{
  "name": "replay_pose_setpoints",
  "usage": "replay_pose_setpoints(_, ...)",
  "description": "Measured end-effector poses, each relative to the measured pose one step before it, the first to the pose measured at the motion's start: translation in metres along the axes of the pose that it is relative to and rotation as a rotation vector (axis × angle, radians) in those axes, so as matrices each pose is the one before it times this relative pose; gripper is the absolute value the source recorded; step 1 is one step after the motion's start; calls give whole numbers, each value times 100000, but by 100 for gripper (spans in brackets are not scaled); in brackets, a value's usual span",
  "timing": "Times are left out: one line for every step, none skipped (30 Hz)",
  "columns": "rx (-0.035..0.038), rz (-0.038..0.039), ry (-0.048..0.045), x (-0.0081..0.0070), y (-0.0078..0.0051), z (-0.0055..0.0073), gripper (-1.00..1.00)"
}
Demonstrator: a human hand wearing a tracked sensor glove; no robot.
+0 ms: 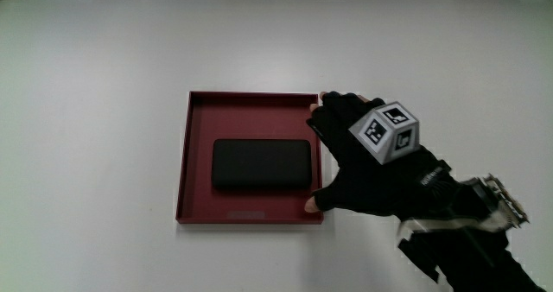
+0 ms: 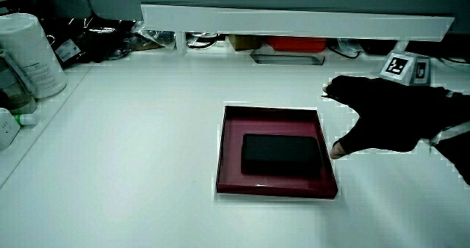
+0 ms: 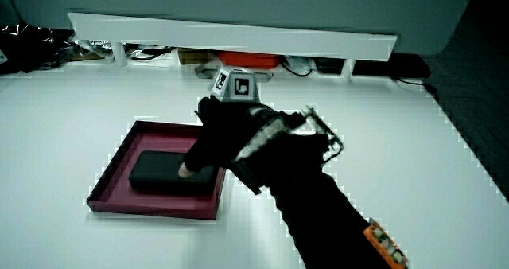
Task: Pick battery from plate
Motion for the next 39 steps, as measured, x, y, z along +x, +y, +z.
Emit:
replay_pose_setpoints(-728,-66,891,-121,546,-197,0)
replay_pose_setpoints(-728,-66,891,-120,547,-194,0)
replay_pose_setpoints(-728,-66,891,-118,548,-191,0)
replay_pose_setpoints(-728,-66,891,-117,550,-188,0)
replay_pose_setpoints(-1122,1094,418,-348,314,-23,0)
replay_pose_setpoints(-1203,351,1146,124,606,-381,0)
replay_pose_setpoints(-1853,857,2247,-11,562,-326,0)
replay_pose_setpoints(-857,-1885,-1366,-258,398,-196,0)
replay_pose_setpoints(1171,-830,-149,-147,378,-221,0)
replay_pose_setpoints(-1702,240,1418,96,628,-472,0)
replay_pose_setpoints(-637,-99,1850,60,562,-405,0)
replay_pose_setpoints(398,-911,-213,-61,424,-350,0)
replay_pose_setpoints(-1185,-758,257,35,418,-417,0)
replay_pose_setpoints(575,-1093,-343,54,355,-367,0)
replay_pose_setpoints(-1614,-1212,655,166,486,-490,0)
replay_pose_setpoints(-1901,-615,-530,138,497,-428,0)
replay_pose_setpoints(818,-16,764,-200,93,-60,0)
replay_pose_setpoints(-918,38,-7,-33,257,-235,0)
replay_pose_setpoints(-132,88,183,-110,29,-156,0)
replay_pose_setpoints(-22,-659,-496,178,329,-388,0)
replay_pose_setpoints(491,-1177,-36,-31,206,-198,0)
replay_pose_setpoints(-1089,304,548,-24,277,-288,0)
replay_pose_setpoints(-667,10,805,12,214,-275,0)
replay_pose_setpoints(-51,-872,-1336,62,280,-308,0)
replay_pose_setpoints(-1562,489,960,-48,153,-246,0)
replay_pose_setpoints(-437,-1670,-935,162,352,-335,0)
replay_pose_setpoints(1112,879,509,-206,-73,-3,0)
replay_pose_setpoints(-1721,96,10,21,216,-266,0)
replay_pose_setpoints(-163,-1550,-799,163,284,-261,0)
replay_pose_setpoints(-268,159,377,-17,103,-81,0)
replay_pose_setpoints(-308,184,513,-91,17,-33,0)
replay_pose_setpoints(-1016,-540,-507,189,327,-276,0)
replay_pose_setpoints(462,857,407,-134,-109,23,0)
replay_pose_setpoints(550,-227,-529,-106,-28,-17,0)
replay_pose_setpoints(-930,-848,-312,100,326,-185,0)
replay_pose_setpoints(1483,-740,-722,-152,-121,121,0)
replay_pose_setpoints(-38,144,49,-37,-28,48,0)
replay_pose_setpoints(232,567,307,-28,-42,31,0)
replay_pose_setpoints(-1627,-650,-241,135,278,-159,0)
